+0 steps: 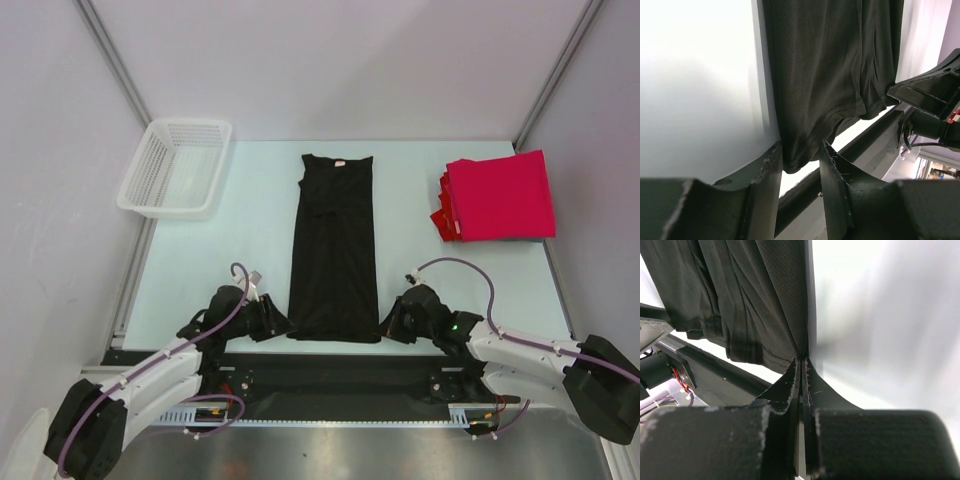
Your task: Fold and stack the t-shirts
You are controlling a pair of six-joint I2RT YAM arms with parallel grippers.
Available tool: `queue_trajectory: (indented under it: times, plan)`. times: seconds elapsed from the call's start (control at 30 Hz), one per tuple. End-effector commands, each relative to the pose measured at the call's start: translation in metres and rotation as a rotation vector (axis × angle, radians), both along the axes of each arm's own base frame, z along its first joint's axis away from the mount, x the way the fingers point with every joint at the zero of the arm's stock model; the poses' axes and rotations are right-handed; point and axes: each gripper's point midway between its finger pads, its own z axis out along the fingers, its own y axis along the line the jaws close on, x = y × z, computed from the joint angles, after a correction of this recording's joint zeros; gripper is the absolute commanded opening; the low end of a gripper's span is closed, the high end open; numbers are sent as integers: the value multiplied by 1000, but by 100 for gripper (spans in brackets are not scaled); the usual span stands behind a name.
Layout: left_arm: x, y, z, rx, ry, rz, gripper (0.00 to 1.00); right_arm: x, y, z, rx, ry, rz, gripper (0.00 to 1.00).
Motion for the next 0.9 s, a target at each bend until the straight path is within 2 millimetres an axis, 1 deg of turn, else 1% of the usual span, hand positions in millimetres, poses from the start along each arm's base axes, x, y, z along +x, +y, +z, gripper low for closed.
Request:
queue_trajectory:
  times: [0.0,0.03,0.1,0.2,0.23,0.27,0.3,0.37,0.4,0.43,0.47,0.5,0.53,0.57,0.6,0.63,0.67,0.7,0.73,0.8,0.83,0.87]
  plan:
    - [-7,-1,-6,3,35,-9,41,4,12,12,32,-25,30,0]
    - [-6,-2,-5,-1,32,-13,41,4,13,12,33,-26,34,0]
    - [-6,-4,-5,-2,37,-20,36,6,14,14,31,-31,35,0]
    - [-6,-6,-4,-4,39,-35,19,7,17,19,34,-38,43,0]
    - [-6,-9,0,-16,41,-45,7,9,18,22,38,-42,45,0]
    - [-6,-11,3,-30,37,-50,2,10,19,25,38,-48,48,0]
    - [-5,-13,7,-44,35,-52,0,13,21,33,45,-64,50,0]
    - [1,-21,24,-81,17,-65,0,20,21,43,50,-84,48,0]
    - [7,-25,36,-100,-5,-70,0,24,23,52,53,-103,61,0]
    - [9,-28,43,-111,-9,-77,0,28,24,59,56,-115,61,0]
    - [11,-29,47,-113,-10,-78,0,37,19,64,55,-123,38,0]
    - [15,-30,53,-119,-18,-79,0,38,18,67,58,-120,48,0]
    - [23,-32,64,-130,-36,-72,0,45,17,73,60,-136,49,0]
    - [27,-33,69,-134,-40,-67,0,56,14,82,71,-152,27,0]
    - [32,-32,74,-140,-47,-57,0,60,15,88,83,-154,34,0]
    - [44,-32,85,-154,-68,-36,0,65,13,91,85,-159,30,0]
    - [48,-33,89,-163,-66,-38,0,78,10,96,81,-172,14,0]
    - [54,-32,93,-166,-69,-30,0,82,11,99,89,-167,22,0]
    - [66,-31,103,-172,-92,-11,0,86,11,101,92,-170,25,0]
    - [78,-29,102,-160,-79,8,0,103,12,104,94,-167,29,0]
    - [90,-27,110,-167,-103,27,0,110,13,106,93,-168,28,0]
    - [96,-26,103,-159,-76,38,0,116,12,97,76,-138,26,0]
